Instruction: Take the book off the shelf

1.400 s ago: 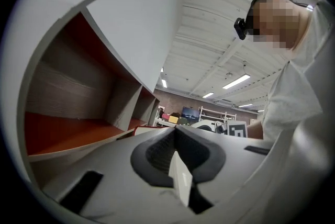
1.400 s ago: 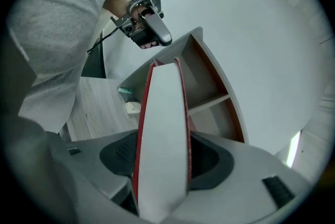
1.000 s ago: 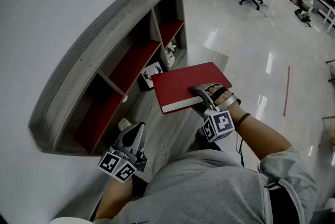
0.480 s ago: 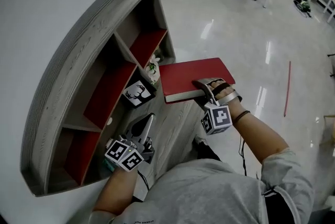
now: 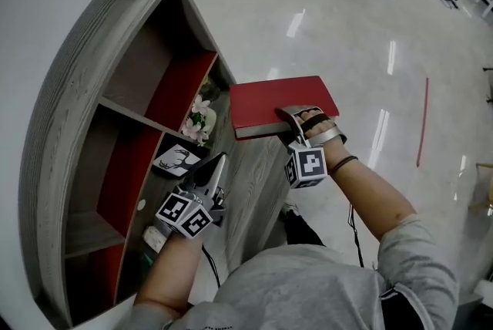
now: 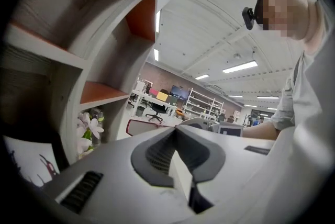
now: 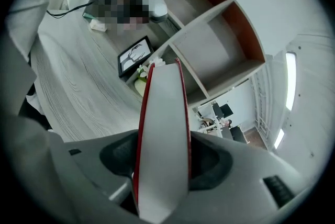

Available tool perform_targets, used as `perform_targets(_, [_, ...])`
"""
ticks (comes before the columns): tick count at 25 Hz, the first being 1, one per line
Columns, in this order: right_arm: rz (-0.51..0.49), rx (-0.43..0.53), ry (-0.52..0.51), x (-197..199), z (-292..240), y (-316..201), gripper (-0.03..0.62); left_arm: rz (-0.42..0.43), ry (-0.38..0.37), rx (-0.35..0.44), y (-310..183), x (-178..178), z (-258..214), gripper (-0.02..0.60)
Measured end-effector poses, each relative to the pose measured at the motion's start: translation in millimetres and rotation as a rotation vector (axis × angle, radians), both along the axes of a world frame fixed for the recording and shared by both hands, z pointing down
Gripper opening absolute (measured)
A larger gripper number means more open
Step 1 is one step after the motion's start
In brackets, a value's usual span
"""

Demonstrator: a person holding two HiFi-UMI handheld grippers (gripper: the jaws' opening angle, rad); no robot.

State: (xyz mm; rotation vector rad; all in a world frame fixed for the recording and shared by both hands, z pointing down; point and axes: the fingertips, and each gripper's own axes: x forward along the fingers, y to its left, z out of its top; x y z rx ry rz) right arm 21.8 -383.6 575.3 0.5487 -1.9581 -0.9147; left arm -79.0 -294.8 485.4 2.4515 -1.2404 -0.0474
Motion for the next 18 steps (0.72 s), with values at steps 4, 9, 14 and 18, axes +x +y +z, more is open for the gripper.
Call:
perform_targets(4, [0.017,-0.01,0.017,4.9,29.9,-29.0,0.273,0.005,0.013,-0.017,-39.8,7.3,22.3,0.021])
perform_targets(9, [0.029,-0.041,0.024,6.0,65.5,-47.0,0.273,0.028,0.004,-0.043,-68.9,20.0,49.3,0.021])
perform_targets(14, [0.025,-0.035,0.036,5.1,88.5,-62.0,0.273,0.034,0.031,-0.057,-87.6,25.9,66.9,0.021])
perform_targets(18, [0.028,-0.038,0.055,4.6,103.5,-68.7,0.273,0.026,0.039,-0.073,-93.8,25.1,82.2,0.021])
